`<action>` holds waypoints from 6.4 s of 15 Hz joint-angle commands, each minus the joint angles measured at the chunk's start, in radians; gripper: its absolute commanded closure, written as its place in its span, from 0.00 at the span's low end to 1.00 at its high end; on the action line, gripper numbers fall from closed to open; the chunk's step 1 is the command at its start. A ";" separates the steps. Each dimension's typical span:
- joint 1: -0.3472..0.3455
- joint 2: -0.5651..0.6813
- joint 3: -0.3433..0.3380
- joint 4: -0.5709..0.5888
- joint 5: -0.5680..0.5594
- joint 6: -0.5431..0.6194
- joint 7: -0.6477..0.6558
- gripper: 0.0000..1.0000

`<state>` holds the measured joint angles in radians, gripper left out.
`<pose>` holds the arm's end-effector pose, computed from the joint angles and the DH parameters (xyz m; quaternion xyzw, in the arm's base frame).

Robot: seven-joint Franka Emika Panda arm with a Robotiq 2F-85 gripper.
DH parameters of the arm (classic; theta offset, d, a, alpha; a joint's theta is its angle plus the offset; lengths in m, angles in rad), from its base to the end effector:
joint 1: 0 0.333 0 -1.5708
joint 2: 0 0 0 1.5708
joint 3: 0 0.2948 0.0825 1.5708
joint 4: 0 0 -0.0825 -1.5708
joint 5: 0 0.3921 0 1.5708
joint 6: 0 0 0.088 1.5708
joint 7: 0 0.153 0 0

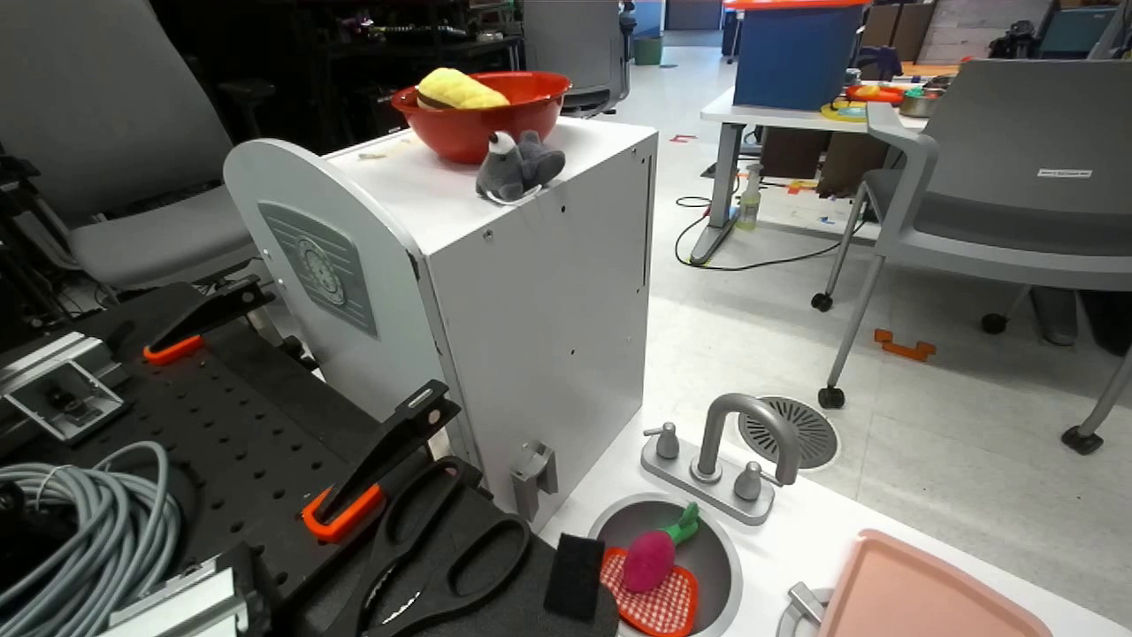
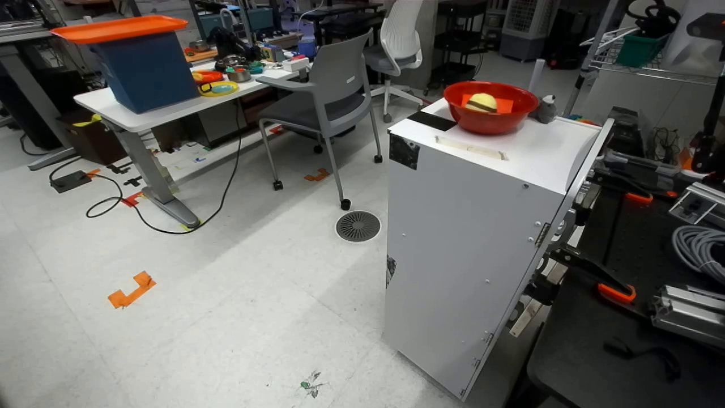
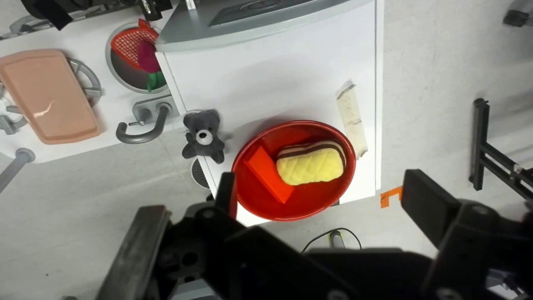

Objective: Remove the yellow plushy from the red bowl and put it on top of the shelf

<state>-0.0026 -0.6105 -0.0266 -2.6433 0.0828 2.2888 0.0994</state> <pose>0.4103 -0.0062 0.3954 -0.9873 0.0852 -0.1256 0.0467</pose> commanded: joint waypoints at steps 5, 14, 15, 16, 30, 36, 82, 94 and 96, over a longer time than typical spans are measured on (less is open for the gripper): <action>-0.002 0.005 0.002 0.005 0.014 -0.021 -0.011 0.00; -0.048 0.031 0.007 0.052 0.036 -0.281 0.114 0.00; -0.055 0.030 0.006 0.052 0.035 -0.289 0.124 0.00; -0.062 0.031 0.005 0.055 0.032 -0.300 0.132 0.00; -0.072 0.062 0.029 0.059 0.011 -0.296 0.139 0.00; -0.072 0.177 0.008 0.137 0.028 -0.306 0.124 0.00; -0.053 0.619 -0.019 0.394 -0.093 -0.127 0.034 0.00; -0.004 0.649 0.020 0.363 -0.005 0.056 -0.043 0.00; -0.007 0.662 0.018 0.369 0.007 0.061 -0.060 0.00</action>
<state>-0.0068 0.0347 -0.0088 -2.2798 0.0586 2.3194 0.0796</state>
